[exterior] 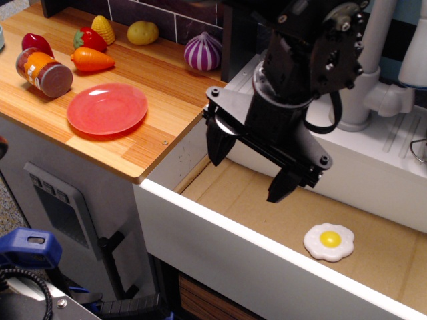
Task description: Put lemon on plate
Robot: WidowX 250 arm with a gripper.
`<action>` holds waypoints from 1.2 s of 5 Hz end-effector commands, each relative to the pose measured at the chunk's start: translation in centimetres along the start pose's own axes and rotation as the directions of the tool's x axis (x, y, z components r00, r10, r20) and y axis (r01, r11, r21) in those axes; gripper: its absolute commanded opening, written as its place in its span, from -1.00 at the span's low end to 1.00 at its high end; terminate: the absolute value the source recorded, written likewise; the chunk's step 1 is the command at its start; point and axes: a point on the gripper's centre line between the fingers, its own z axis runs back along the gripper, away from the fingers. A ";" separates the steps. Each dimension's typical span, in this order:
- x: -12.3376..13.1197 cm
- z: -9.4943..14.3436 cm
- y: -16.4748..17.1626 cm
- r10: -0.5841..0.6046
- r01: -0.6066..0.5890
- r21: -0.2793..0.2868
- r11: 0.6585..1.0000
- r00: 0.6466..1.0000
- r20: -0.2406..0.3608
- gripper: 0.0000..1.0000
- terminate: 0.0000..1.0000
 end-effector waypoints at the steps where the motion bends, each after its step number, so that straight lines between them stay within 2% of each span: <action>1: 0.0 0.0 0.0 0.000 0.000 0.000 1.000 1.000 0.000 1.00 -1.00; 2: 2.9 -0.9 2.3 -0.020 0.020 0.012 1.000 1.000 0.023 1.00 -1.00; 3: 5.5 -1.5 3.3 -0.037 0.036 0.024 0.999 0.996 0.077 1.00 -1.00; 4: 7.7 -2.4 3.9 -0.047 0.046 0.016 0.999 0.990 0.132 1.00 -1.00; 5: 10.2 -3.0 4.8 -0.116 0.115 0.015 0.993 0.979 0.170 1.00 -1.00; 6: 11.7 -3.8 4.9 -0.141 0.138 0.029 0.990 0.968 0.208 1.00 -1.00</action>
